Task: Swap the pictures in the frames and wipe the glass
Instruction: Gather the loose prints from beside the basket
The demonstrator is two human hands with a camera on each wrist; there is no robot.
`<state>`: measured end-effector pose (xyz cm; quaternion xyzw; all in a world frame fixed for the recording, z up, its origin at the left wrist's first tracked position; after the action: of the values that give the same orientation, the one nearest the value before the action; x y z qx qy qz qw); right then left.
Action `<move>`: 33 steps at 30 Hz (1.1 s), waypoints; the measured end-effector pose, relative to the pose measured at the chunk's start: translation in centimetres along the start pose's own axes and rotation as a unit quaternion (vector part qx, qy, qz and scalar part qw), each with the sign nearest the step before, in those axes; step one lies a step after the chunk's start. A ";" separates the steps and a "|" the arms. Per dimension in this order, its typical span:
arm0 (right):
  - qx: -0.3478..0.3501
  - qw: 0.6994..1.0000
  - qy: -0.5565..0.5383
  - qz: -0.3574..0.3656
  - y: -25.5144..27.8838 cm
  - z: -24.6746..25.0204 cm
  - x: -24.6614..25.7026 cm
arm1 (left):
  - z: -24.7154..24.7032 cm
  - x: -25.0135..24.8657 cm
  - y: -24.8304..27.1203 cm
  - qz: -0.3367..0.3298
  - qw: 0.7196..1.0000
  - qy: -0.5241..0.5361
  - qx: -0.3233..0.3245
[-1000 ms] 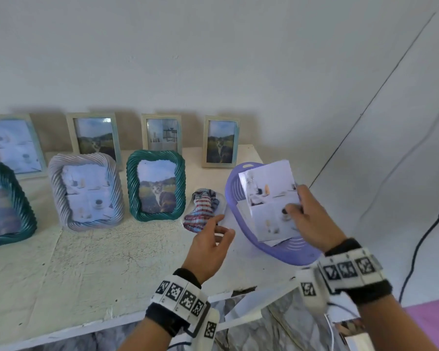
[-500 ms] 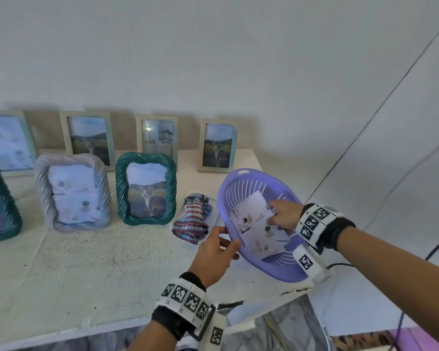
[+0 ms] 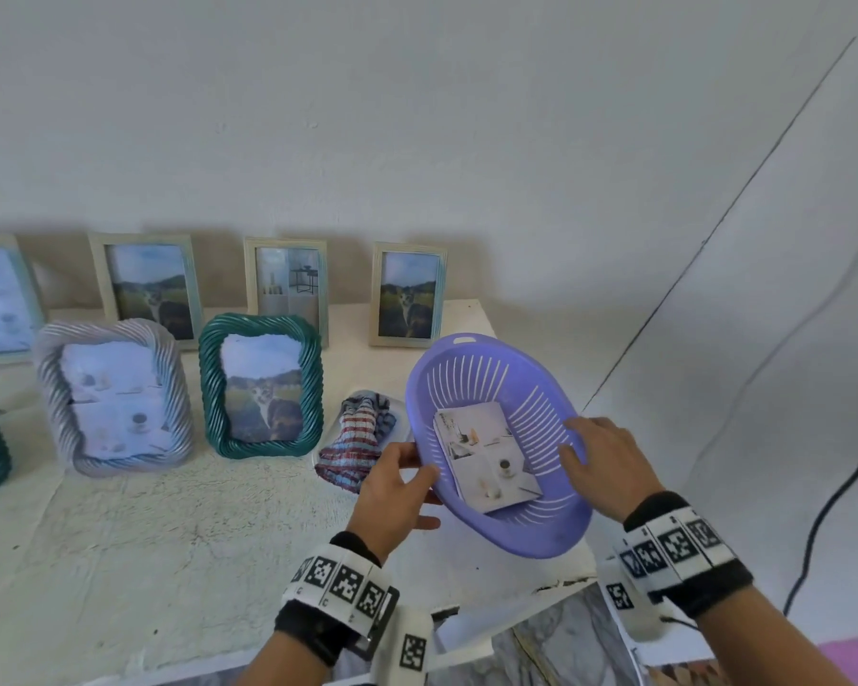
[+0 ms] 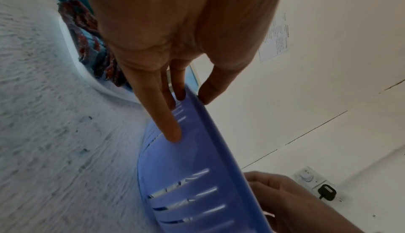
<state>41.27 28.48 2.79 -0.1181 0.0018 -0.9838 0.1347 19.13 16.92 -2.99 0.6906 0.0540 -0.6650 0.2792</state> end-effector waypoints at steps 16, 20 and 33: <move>-0.102 0.992 -0.068 0.029 -0.3 -0.2 3.4 | 1.8 -3.0 -3.3 -0.114 0.980 -0.158 -0.050; -0.175 0.946 -0.134 0.238 6.6 0.4 10.8 | 7.3 -2.9 -1.1 -0.187 0.940 -0.251 -0.138; 0.078 0.964 0.032 0.250 6.5 -12.2 17.6 | 10.2 0.3 -2.8 -0.206 0.855 -0.474 -0.037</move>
<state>23.65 17.23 -5.20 -0.0709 -0.0414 -0.9191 0.3853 8.88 14.47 -3.77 0.2544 0.0808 -0.9516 0.1526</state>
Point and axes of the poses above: each hand's wrist, its own y-axis away from the middle knuckle, its own z-axis out of the back of the hand, x = y × z, the point moved 6 cm from there along -y, towards the middle knuckle, and after that the axes turned 10 degrees about -x, right-handed, at the moved point
